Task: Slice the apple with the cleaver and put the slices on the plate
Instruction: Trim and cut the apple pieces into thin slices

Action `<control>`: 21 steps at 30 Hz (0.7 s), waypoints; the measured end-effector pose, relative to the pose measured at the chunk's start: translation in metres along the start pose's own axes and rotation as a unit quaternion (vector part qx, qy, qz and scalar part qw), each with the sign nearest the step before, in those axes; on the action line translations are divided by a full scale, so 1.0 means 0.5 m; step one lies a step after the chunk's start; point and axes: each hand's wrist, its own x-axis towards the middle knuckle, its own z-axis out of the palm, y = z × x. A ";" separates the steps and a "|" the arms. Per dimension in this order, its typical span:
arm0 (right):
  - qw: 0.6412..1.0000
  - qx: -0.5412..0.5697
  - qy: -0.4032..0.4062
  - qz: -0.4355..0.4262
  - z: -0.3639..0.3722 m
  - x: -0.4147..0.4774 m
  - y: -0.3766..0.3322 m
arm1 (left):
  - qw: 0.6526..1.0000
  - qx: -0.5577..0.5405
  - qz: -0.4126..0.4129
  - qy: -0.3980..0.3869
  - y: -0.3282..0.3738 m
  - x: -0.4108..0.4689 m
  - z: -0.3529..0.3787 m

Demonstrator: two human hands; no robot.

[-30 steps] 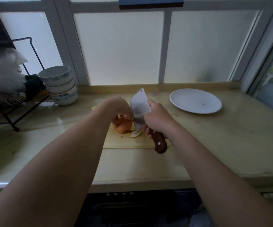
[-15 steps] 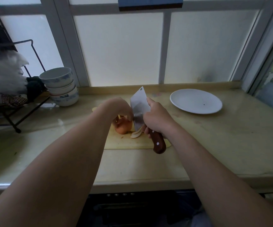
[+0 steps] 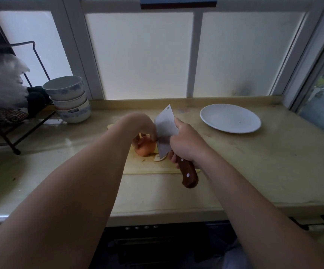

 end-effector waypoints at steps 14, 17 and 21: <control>1.000 -0.025 -0.001 -0.006 0.038 0.045 -0.001 | 1.000 0.008 0.007 -0.012 -0.006 0.018 -0.001; 0.999 -0.035 -0.001 -0.004 0.042 0.056 0.003 | 1.000 0.016 0.013 -0.010 -0.007 0.017 -0.002; 0.999 -0.046 -0.003 -0.008 0.041 0.059 0.002 | 1.000 0.016 0.012 -0.011 -0.006 0.018 -0.003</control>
